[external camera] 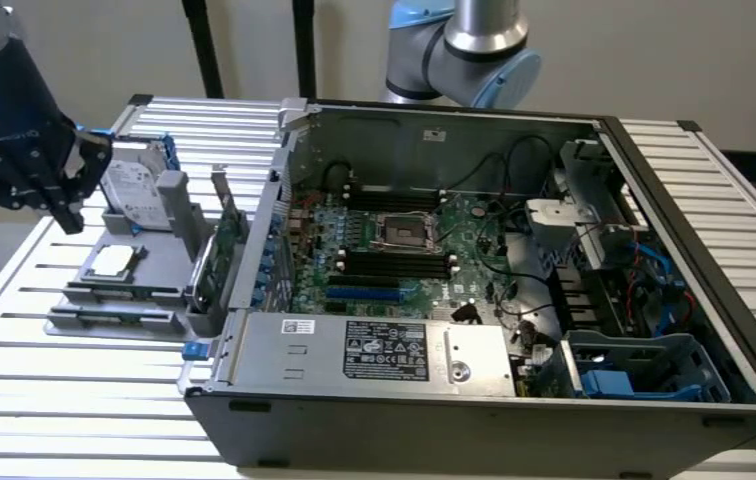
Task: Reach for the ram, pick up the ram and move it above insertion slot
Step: 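Pick up the ram and move it above insertion slot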
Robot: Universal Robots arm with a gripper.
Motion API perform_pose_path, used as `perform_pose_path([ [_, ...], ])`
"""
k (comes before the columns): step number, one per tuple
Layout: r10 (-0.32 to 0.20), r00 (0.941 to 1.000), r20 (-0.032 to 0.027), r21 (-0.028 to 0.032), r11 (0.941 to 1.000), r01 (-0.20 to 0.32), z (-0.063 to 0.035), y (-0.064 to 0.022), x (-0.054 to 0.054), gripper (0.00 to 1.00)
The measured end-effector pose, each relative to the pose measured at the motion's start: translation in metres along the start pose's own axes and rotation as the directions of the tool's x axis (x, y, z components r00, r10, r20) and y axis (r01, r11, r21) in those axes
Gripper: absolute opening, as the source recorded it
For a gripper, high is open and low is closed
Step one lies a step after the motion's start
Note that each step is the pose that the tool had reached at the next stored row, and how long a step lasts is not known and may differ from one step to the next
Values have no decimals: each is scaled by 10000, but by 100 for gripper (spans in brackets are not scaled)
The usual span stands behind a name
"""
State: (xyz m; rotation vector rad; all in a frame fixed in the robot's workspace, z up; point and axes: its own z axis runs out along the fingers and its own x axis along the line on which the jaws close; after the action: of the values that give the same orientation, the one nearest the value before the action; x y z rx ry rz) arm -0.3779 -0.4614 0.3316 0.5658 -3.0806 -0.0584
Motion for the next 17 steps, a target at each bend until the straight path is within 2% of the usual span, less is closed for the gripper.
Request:
perform_pose_path([
  [4,-719,9974,-28,1,9974,719,0,0,0,11],
  [9,-1627,9867,-63,-2,9867,1627,0,0,0,11],
  [13,-2342,9721,-90,-6,9722,2343,0,0,0,11],
  [17,-3039,9526,-118,-12,9527,3039,0,0,0,11],
])
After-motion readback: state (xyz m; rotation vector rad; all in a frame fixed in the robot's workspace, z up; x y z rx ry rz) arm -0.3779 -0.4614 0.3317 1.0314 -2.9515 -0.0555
